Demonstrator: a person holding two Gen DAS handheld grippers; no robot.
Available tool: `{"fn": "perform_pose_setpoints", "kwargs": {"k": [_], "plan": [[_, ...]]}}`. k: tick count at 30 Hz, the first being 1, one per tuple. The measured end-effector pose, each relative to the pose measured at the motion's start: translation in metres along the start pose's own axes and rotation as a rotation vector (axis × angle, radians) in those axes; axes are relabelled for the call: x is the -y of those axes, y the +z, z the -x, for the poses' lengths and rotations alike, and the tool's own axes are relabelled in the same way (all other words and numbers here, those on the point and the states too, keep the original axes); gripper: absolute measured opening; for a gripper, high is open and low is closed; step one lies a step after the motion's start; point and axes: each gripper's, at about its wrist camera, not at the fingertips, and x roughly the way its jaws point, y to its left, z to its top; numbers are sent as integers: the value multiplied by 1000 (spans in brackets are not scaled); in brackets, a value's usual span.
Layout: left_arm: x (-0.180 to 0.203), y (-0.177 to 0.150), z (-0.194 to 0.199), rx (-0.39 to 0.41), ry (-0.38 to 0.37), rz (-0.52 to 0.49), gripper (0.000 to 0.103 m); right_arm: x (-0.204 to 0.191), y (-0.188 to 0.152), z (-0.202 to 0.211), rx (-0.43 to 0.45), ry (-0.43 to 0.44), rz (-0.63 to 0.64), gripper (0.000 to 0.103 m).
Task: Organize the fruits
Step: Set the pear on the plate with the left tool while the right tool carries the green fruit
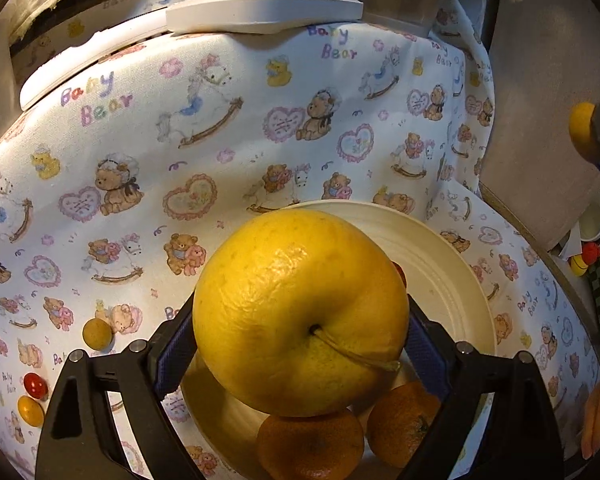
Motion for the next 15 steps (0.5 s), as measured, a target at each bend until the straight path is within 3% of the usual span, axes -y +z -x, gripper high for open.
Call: {"fn": "perform_pose_setpoints", "kwargs": {"k": [11,15], "plan": [[-2,-4,1,36,-3,10,92,0,-4,-8,-45,-11,5,24],[1,-4,14,113,49,-28,96,0,-4,-8,-45,-11,6,24]]}}
